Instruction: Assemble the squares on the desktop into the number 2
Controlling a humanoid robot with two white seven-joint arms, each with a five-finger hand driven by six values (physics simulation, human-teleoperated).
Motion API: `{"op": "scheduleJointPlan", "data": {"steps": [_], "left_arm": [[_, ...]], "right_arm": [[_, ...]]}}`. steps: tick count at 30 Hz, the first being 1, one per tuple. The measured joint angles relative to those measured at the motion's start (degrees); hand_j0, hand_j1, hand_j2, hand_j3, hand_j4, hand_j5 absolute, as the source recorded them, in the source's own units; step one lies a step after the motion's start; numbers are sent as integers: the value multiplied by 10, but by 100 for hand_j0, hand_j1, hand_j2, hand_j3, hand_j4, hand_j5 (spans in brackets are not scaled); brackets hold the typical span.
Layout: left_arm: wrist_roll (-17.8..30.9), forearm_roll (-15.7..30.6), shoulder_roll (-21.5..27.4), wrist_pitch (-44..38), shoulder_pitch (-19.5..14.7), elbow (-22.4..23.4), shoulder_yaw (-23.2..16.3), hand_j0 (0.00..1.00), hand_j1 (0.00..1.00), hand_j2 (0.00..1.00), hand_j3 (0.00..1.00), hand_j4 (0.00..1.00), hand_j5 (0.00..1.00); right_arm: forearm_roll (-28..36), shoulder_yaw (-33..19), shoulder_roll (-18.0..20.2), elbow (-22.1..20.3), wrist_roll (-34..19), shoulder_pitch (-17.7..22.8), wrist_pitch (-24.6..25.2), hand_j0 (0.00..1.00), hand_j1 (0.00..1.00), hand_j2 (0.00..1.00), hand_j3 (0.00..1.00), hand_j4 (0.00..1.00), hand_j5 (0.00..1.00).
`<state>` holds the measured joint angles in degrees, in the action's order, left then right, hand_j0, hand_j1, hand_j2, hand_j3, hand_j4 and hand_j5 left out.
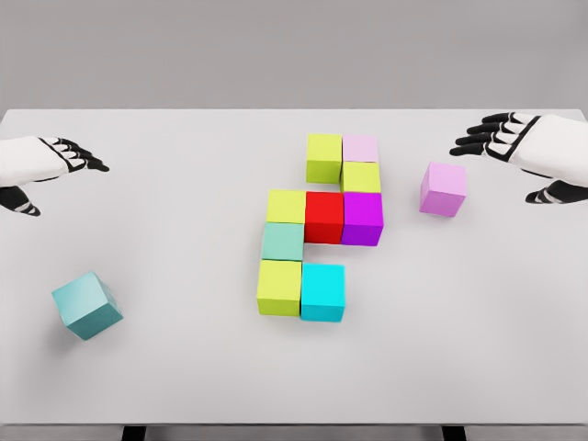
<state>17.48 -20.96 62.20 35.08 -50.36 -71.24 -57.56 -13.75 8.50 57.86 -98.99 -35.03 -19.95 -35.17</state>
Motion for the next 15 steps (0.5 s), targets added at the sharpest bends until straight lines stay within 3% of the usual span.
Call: {"op": "scheduleJointPlan", "data": {"steps": [4, 7, 10, 12, 15], "left_arm": [[0, -1, 5, 0, 16, -8, 0, 100, 100, 100, 100, 100, 100], [0, 0, 55, 0, 62, -48, 0, 100, 100, 100, 100, 100, 100], [0, 0, 94, 0, 65, -79, -1, 100, 100, 100, 100, 100, 100], [0, 0, 111, 0, 69, -91, -1, 100, 100, 100, 100, 100, 100], [0, 0, 124, 0, 84, -127, -5, 100, 100, 100, 100, 100, 100]], "right_arm": [[0, -1, -1, 0, 0, -4, 0, 100, 100, 100, 100, 100, 100], [2, 0, 0, 6, 0, -6, 0, 100, 100, 100, 100, 100, 100], [-27, 14, 1, 30, 0, -70, 0, 100, 100, 100, 100, 100, 100], [-75, 52, 2, 47, 0, -122, 1, 100, 100, 100, 100, 100, 100], [-128, 115, -1, 59, 0, -148, 1, 100, 100, 100, 100, 100, 100]]}}
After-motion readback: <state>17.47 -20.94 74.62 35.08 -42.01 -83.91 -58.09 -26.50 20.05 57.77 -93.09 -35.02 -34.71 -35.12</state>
